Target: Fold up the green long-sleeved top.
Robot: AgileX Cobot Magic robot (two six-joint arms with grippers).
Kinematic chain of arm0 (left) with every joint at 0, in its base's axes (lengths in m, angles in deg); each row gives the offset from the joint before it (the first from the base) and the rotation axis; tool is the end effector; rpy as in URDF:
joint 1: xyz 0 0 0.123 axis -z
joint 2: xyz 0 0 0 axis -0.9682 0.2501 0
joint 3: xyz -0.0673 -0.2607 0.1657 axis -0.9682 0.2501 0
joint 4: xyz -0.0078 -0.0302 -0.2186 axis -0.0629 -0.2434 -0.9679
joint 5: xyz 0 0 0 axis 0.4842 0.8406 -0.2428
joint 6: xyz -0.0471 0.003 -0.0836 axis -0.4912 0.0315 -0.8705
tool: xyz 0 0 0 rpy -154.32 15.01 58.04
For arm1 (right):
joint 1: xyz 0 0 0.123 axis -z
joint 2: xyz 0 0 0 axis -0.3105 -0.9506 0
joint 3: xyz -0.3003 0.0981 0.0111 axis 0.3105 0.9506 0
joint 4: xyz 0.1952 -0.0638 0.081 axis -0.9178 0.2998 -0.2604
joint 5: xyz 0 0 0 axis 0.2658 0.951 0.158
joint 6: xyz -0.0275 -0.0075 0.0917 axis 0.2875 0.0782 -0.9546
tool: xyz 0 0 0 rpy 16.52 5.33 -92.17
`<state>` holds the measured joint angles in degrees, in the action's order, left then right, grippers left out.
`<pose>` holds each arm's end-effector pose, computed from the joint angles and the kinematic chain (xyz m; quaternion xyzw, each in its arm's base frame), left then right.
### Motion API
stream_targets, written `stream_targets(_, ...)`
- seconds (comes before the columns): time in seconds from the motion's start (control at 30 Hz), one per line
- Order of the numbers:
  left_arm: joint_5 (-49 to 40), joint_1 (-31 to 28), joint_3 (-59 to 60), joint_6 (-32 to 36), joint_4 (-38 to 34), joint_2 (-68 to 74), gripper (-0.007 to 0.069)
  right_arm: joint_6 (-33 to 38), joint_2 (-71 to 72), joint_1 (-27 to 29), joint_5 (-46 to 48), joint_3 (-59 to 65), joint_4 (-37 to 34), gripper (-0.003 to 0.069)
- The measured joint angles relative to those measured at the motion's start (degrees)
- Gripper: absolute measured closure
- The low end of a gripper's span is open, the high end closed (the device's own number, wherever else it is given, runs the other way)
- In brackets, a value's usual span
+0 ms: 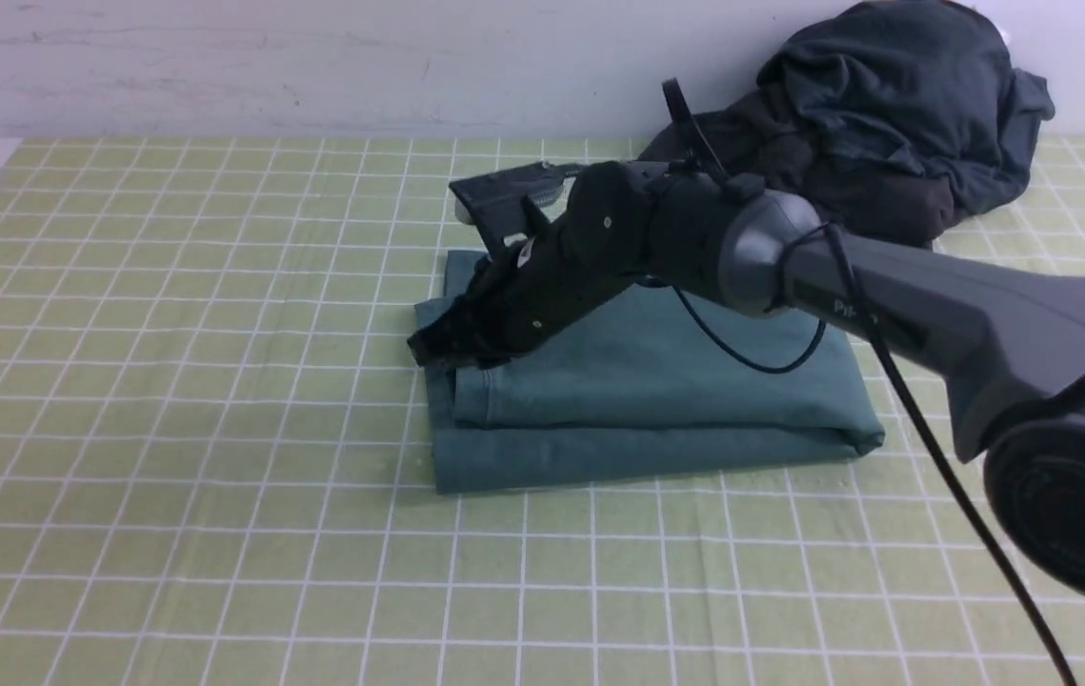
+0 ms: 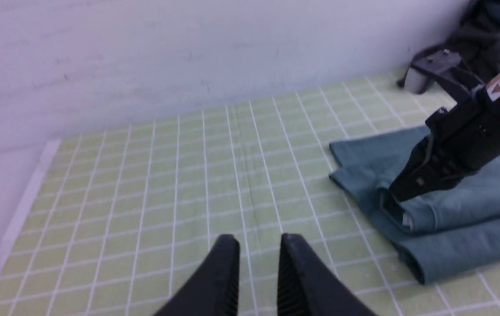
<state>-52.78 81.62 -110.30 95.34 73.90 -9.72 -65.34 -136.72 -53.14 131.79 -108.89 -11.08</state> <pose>0.0066 -0.0015 0.3110 0.0848 0.7458 -0.0006 0.6608 0.4069 0.3131 0.2326 -0.2831 0.8992 0.2125 0.2571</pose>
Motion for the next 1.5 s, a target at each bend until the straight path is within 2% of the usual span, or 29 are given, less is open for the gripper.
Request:
stream_targets(0.17,6.5,0.0,7.6,0.0,0.0,-7.9,0.0500,4.0,8.3,0.0,5.5,-3.1,10.4,0.0652)
stream_targets(0.23,9.7,0.0,11.0,0.0,0.0,-11.7,0.0501,6.6,16.0,0.0,13.8,-4.1,18.9,0.0652)
stream_targets(0.27,9.9,0.0,11.4,0.0,0.0,-11.9,0.0503,6.6,16.6,0.0,14.4,-4.1,19.4,0.0652)
stream_targets(0.3,11.8,0.0,12.7,0.0,0.0,-13.8,0.0515,6.2,22.0,0.2,18.8,-3.7,23.8,0.0652)
stream_targets(0.37,12.5,0.1,13.1,0.0,0.0,-15.0,0.0551,4.9,27.1,0.3,20.8,-2.0,27.3,0.0652)
stream_targets(0.43,12.7,0.6,13.1,0.0,0.0,-15.5,0.0599,3.4,33.3,0.3,21.7,1.2,30.1,0.0652)
stream_targets(0.5,12.7,0.9,13.2,0.0,0.0,-15.6,0.0615,2.4,39.0,0.3,21.7,4.8,30.5,0.0652)
stream_targets(0.63,11.2,1.1,13.3,0.0,0.0,-15.6,0.0628,1.2,53.7,0.3,19.8,18.0,27.6,0.0652)
stream_targets(0.7,9.8,1.1,13.3,0.0,0.0,-15.6,0.0628,0.1,61.0,0.3,14.6,27.0,25.8,0.0652)
stream_targets(0.83,7.3,1.1,13.3,0.0,0.0,-15.6,0.0628,-4.9,78.5,0.3,-5.3,51.7,24.7,0.0652)
stream_targets(0.87,7.2,1.1,13.3,0.0,0.0,-15.7,0.0628,-5.5,80.2,0.3,-7.5,54.4,24.7,0.0652)
stream_targets(0.9,6.8,1.1,13.3,0.0,-0.1,-15.7,0.0628,-7.9,87.3,0.3,-16.7,65.0,24.6,0.0653)
stream_targets(1.0,6.3,1.1,13.3,0.0,-0.1,-15.7,0.0628,-12.7,101.3,0.3,-33.3,85.9,24.6,0.0653)
stream_targets(1.17,6.3,1.1,13.3,0.0,-0.1,-15.7,0.0628,-17.4,117.3,0.3,-42.3,106.4,24.6,0.0653)
stream_targets(1.3,6.3,1.1,13.3,0.0,-0.2,-15.7,0.0628,-18.0,128.6,0.3,-47.9,114.9,24.6,0.0653)
stream_targets(1.5,6.3,1.1,13.3,0.0,-0.3,-15.7,0.0628,-18.2,132.3,0.3,-61.7,115.5,23.1,0.0654)
